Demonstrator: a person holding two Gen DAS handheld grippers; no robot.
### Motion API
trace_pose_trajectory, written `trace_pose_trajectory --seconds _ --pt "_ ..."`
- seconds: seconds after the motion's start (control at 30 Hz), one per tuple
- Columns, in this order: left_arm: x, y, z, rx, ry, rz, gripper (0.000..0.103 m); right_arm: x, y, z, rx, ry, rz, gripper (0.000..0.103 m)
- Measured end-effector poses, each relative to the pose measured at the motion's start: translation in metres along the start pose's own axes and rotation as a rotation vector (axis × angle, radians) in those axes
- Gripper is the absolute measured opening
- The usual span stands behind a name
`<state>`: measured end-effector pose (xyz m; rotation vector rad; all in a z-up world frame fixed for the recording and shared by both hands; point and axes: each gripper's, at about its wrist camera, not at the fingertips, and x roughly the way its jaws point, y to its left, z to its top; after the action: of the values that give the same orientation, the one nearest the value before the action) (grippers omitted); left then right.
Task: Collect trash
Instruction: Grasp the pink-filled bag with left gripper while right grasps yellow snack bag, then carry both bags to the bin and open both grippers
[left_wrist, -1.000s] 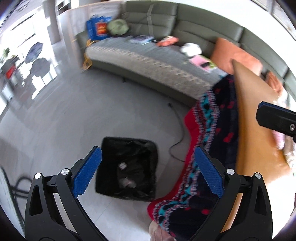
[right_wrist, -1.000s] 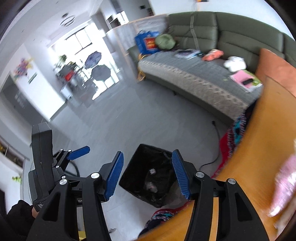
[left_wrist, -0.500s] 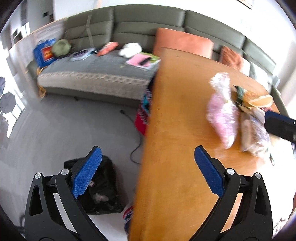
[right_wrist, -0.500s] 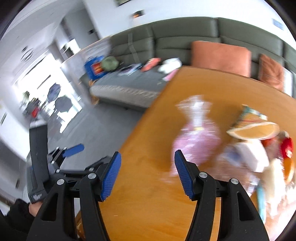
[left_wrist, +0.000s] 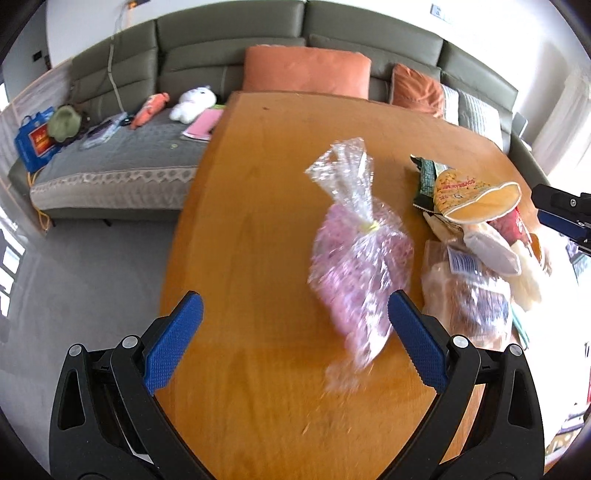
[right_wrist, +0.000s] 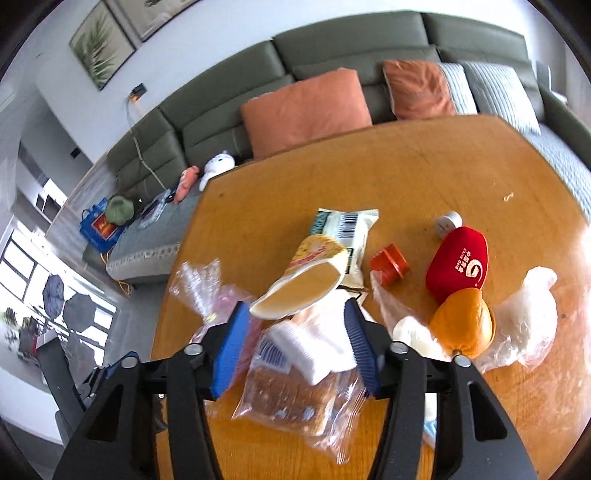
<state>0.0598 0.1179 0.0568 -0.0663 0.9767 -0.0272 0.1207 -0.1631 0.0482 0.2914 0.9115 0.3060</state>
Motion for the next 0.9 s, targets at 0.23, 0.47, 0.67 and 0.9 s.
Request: trace_pose_trajectory --seconds 0.23,0.47,0.67,0.9 --pt "0.039 -0.014 0.023 0.056 0.064 -0.010 0.097 0.031 -0.012 0.008 0.075 0.057 -0.012 0.035" --pt "0.071 -0.030 0.031 0.087 0.104 -0.042 0.094 0.028 -0.015 0.012 0.067 0.024 -0.001 0.004" --pt "0.064 -0.036 0.022 0.114 0.078 -0.107 0.039 0.002 0.001 0.015 0.021 -0.021 0.015 0.004" --pt "0.019 0.000 0.006 0.011 0.003 -0.109 0.033 -0.014 0.040 0.002 -0.048 -0.022 0.063 0.004"
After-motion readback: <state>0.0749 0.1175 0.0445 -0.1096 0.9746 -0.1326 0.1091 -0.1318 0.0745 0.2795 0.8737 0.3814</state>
